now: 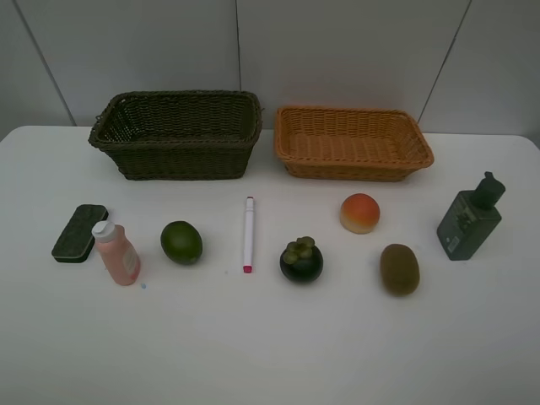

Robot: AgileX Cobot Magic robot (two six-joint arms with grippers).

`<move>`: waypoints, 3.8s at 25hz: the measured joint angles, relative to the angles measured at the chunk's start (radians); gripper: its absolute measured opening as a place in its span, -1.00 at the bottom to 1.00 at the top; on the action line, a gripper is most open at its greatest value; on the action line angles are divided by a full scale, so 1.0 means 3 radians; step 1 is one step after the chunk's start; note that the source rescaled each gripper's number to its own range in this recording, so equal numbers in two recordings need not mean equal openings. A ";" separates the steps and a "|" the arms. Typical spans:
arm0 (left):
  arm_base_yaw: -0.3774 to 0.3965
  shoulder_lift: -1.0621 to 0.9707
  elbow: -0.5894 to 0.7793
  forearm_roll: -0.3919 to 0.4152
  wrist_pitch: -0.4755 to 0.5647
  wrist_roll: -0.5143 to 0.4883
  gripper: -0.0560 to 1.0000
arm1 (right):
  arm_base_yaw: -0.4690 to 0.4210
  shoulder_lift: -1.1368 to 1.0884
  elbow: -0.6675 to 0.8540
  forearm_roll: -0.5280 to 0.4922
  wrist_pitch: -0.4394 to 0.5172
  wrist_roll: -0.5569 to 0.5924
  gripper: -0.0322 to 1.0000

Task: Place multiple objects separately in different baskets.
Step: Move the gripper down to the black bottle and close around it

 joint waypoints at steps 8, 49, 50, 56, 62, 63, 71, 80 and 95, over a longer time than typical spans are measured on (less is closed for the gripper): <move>0.0000 0.0000 0.0000 0.0000 0.0000 0.0000 1.00 | 0.0000 0.0000 0.0000 0.0000 0.0000 0.0000 0.99; 0.0000 0.0000 0.0000 0.0000 0.0000 0.0000 1.00 | 0.0000 0.0000 0.0000 0.0000 0.0000 0.0000 0.99; 0.0000 0.0000 0.0000 0.0000 0.0000 0.0000 1.00 | 0.0000 0.0000 0.0000 0.0000 0.0000 0.0000 0.99; 0.0000 0.0000 0.0000 0.0000 0.0000 0.0000 1.00 | 0.0000 0.0000 0.0000 0.0000 0.0000 0.0000 0.99; 0.0000 0.0000 0.0000 0.0000 0.0000 0.0000 1.00 | 0.0000 0.0000 0.0000 0.0000 0.0000 0.0000 0.99; 0.0000 0.0000 0.0000 0.0000 0.0000 0.0000 1.00 | 0.0000 0.0000 0.0000 0.0000 0.0000 0.0000 0.99; 0.0000 0.0000 0.0000 0.0000 0.0000 0.0000 1.00 | 0.0000 0.0000 0.0000 -0.0002 0.0000 0.0000 0.99; 0.0000 0.0000 0.0000 0.0000 0.0000 0.0000 1.00 | 0.0000 0.0451 -0.0004 -0.0002 -0.0043 0.0000 0.99; 0.0000 0.0000 0.0000 0.0000 0.0000 0.0000 1.00 | 0.0000 0.1758 -0.0320 -0.0004 -0.0155 0.0000 0.99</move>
